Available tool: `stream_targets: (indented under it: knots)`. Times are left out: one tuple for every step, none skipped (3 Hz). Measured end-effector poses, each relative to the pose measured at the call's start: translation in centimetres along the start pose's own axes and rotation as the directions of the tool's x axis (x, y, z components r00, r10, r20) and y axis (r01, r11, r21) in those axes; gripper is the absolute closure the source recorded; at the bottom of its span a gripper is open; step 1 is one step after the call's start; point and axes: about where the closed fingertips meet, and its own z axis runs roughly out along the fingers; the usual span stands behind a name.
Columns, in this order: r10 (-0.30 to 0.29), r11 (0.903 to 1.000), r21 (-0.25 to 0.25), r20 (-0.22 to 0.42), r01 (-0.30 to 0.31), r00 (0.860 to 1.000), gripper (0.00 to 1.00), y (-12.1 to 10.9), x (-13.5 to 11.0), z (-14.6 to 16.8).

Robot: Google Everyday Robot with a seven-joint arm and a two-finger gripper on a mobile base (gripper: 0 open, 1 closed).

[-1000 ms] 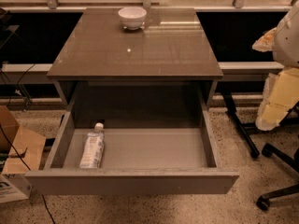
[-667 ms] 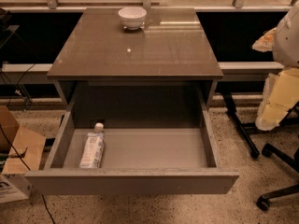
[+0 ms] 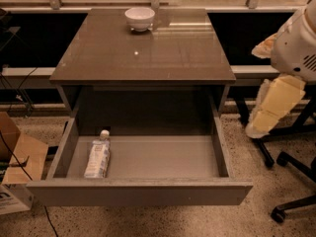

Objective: Pick blue plastic bottle from top drawer and place on counter

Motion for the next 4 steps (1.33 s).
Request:
stream_targets:
  knots:
    - [0.057,0.9968,-0.060,0.090,-0.052,0.994,0.00,1.1,-3.2,2.3]
    - [0.102,0.9896,-0.115,0.142,-0.086,0.985,0.00,2.1,-7.0,5.0]
    - [0.146,0.9812,-0.144,0.117,-0.128,0.982,0.00,2.9,-10.2,8.5]
    - [0.242,0.9558,-0.192,0.087,-0.222,0.966,0.00,3.2,-13.0,12.4]
